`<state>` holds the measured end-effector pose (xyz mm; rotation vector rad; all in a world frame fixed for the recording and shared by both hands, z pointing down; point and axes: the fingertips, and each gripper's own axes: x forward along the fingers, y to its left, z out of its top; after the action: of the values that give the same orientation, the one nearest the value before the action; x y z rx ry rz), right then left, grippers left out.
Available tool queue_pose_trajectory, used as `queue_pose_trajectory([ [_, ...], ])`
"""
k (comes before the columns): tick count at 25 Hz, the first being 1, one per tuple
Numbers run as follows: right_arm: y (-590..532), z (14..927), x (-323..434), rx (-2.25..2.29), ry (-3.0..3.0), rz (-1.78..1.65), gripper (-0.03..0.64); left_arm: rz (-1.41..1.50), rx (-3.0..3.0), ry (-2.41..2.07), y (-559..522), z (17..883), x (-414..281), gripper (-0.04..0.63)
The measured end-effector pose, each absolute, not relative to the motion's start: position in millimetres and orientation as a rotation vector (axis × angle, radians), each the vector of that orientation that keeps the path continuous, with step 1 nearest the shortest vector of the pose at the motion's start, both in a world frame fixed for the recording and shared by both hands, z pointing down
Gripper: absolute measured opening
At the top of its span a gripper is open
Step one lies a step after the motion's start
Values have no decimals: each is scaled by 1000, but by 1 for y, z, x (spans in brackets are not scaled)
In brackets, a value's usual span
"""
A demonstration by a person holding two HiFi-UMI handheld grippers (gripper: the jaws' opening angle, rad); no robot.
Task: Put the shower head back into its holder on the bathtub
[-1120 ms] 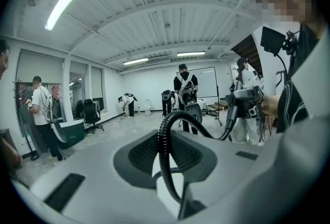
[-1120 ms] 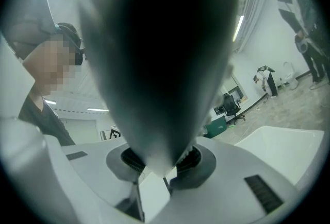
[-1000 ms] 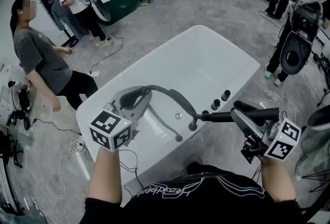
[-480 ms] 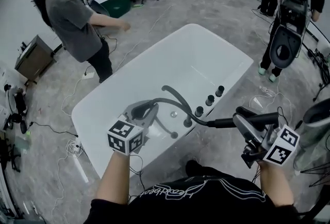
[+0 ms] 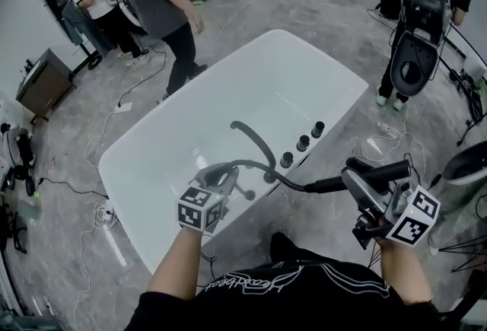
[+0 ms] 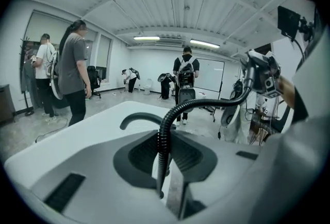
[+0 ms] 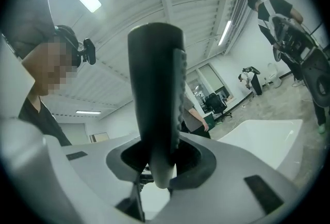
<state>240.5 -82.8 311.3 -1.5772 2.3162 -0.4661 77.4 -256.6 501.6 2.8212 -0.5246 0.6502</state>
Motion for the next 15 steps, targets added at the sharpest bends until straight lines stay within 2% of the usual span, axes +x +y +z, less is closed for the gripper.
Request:
queue_pose_trajectory([
  [8, -91, 307, 232, -1488, 2340, -462, 112, 829, 2709, -442, -214, 592, 80, 64],
  [15, -104, 314, 215, -1438, 2399, -488, 112, 906, 2674, -403, -199, 634, 82, 64],
])
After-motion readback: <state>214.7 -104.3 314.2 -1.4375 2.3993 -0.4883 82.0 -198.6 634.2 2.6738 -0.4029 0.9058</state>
